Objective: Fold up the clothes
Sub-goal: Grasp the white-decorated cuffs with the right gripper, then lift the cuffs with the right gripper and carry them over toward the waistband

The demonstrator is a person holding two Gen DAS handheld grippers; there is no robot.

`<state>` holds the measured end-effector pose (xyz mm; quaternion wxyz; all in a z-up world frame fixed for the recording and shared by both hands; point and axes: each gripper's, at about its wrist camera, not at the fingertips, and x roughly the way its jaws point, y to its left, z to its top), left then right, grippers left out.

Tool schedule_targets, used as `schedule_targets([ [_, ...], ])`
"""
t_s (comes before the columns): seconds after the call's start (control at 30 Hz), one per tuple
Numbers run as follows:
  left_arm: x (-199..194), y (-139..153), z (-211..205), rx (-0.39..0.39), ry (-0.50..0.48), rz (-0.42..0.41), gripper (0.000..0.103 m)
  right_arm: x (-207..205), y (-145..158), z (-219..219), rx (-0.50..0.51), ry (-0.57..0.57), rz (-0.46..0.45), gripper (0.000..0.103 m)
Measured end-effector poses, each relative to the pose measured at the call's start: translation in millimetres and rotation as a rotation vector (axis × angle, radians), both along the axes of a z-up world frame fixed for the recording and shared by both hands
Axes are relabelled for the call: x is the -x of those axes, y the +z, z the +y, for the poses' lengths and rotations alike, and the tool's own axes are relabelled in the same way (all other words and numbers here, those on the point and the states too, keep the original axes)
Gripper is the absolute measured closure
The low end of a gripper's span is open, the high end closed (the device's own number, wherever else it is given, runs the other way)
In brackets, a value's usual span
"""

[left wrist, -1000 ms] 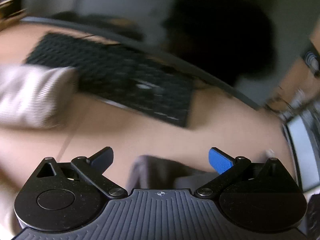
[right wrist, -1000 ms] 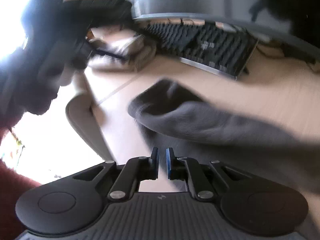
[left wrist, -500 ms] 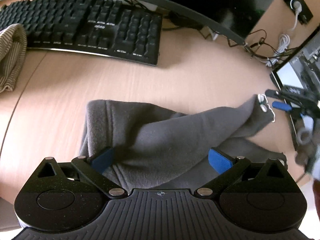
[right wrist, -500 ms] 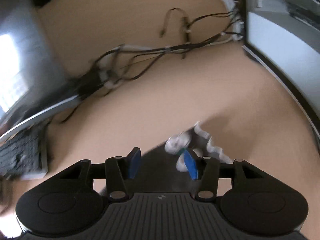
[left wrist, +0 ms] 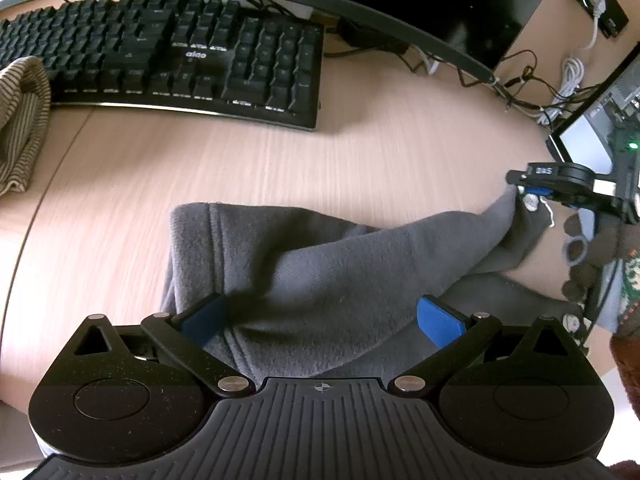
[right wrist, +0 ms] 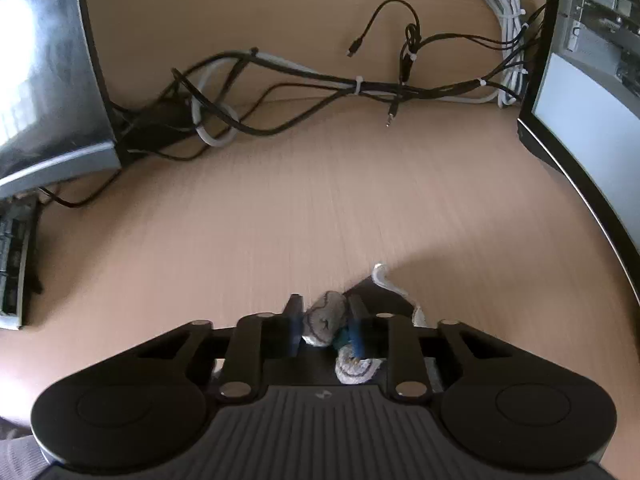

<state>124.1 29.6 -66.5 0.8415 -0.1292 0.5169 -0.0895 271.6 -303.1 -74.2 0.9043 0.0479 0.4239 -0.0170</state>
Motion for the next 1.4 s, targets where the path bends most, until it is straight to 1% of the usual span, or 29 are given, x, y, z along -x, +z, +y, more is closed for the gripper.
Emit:
schedule_targets([
  [0.2,0.0,1.5,4.6,-0.011,-0.067,-0.008,0.0,36.3,35.7,-20.8,-0.059,-0.043,-0.078,0.086],
  [0.33,-1.6,3.6,14.8,-0.012,-0.102,-0.019,0.0,81.0,63.6,-45.5,-0.157,-0.09,-0.174,0.094],
  [0.4,-2.7,4.3,20.1,-0.017,-0.119,-0.027,0.0,107.2,76.1,-55.6,-0.197,-0.11,-0.237,0.094],
  [0.47,-3.3,4.5,23.7,-0.026,-0.148,-0.029,0.0,138.7,84.2,-62.4,-0.203,-0.14,-0.28,0.094],
  [0.57,-3.7,4.9,26.3,-0.052,-0.202,-0.032,0.0,179.6,79.9,-69.9,-0.195,-0.194,-0.277,0.093],
  [0.63,-3.2,6.5,24.7,-0.093,-0.238,-0.039,0.0,200.9,66.3,-75.6,-0.204,-0.257,-0.233,0.093],
  [0.7,0.3,12.6,20.2,-0.135,-0.275,-0.072,0.0,212.1,53.9,-77.4,-0.208,-0.31,-0.194,0.093],
  [0.73,3.3,17.1,16.7,-0.148,-0.3,-0.103,0.0,215.0,49.0,-76.4,-0.207,-0.327,-0.179,0.093],
  [0.8,10.1,25.9,7.8,-0.169,-0.345,-0.175,0.0,208.9,45.6,-70.7,-0.198,-0.329,-0.163,0.089],
  [0.87,14.9,30.5,-2.9,-0.19,-0.37,-0.222,0.0,191.1,45.4,-63.9,-0.201,-0.317,-0.146,0.075],
  [0.9,16.3,30.9,-6.5,-0.191,-0.372,-0.227,0.0,178.0,46.7,-60.4,-0.211,-0.309,-0.138,0.074],
  [1.0,19.8,28.4,-9.3,-0.164,-0.361,-0.217,0.0,136.4,48.6,-46.8,-0.246,-0.275,-0.115,0.073],
  [1.07,19.2,24.5,-10.3,-0.169,-0.334,-0.202,0.0,105.7,46.2,-35.3,-0.258,-0.254,-0.086,0.073],
  [1.13,16.9,20.6,-9.6,-0.178,-0.299,-0.185,0.0,74.3,37.9,-27.3,-0.259,-0.246,-0.032,0.073],
  [1.2,14.2,16.7,-7.7,-0.182,-0.264,-0.169,0.0,45.9,27.4,-17.7,-0.207,-0.264,0.016,0.073],
  [1.27,10.4,11.8,-4.2,-0.181,-0.222,-0.147,0.0,23.2,15.4,-9.9,-0.118,-0.307,0.057,0.073],
  [1.3,9.0,9.3,-1.7,-0.179,-0.2,-0.135,0.0,15.0,9.3,-7.2,-0.088,-0.326,0.078,0.072],
  [1.33,7.9,6.9,1.0,-0.172,-0.181,-0.122,0.0,9.6,5.2,-2.2,-0.056,-0.325,0.087,0.064],
  [1.37,7.1,4.8,4.0,-0.157,-0.167,-0.112,0.0,5.3,1.8,3.5,-0.021,-0.317,0.091,0.059],
  [1.4,6.6,3.3,6.1,-0.146,-0.159,-0.106,0.0,1.1,-1.6,9.2,0.014,-0.309,0.096,0.057],
])
